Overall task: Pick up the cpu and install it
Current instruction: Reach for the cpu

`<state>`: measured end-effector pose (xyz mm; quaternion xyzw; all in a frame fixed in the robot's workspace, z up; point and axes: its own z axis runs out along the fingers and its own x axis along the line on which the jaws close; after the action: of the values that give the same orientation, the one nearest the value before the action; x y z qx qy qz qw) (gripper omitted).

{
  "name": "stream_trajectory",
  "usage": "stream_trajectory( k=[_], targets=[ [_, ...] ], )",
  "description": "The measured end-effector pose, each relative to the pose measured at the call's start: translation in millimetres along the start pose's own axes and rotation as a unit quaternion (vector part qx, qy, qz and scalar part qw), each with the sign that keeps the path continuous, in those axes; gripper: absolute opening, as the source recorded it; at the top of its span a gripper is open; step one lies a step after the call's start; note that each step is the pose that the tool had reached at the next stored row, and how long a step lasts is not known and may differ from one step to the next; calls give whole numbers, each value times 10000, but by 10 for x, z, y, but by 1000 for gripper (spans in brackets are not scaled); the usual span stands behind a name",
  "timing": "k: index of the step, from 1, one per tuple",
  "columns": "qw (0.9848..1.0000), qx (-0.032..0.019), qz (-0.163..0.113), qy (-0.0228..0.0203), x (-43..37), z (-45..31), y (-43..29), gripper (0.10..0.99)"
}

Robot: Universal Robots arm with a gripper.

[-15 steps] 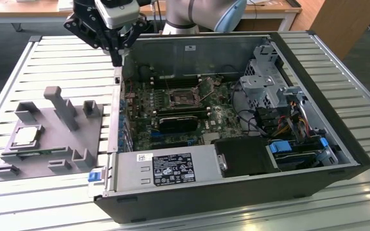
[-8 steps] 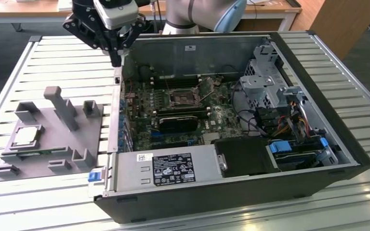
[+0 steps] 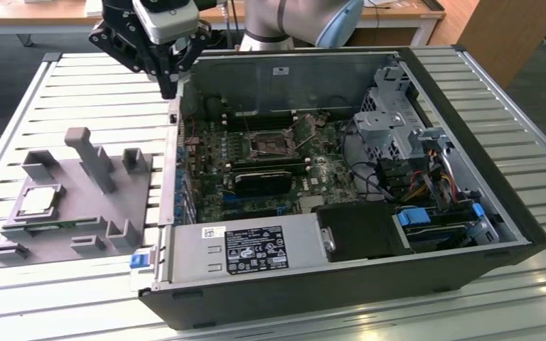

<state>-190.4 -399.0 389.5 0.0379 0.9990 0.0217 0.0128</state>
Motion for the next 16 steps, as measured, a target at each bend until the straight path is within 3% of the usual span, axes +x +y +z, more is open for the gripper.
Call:
stream_trajectory(
  k=[8, 16],
  targets=[
    [10000, 0, 0, 3, 199, 12, -16, 106],
    [10000, 1, 0, 22, 272, 30, -22, 106]
  ],
)
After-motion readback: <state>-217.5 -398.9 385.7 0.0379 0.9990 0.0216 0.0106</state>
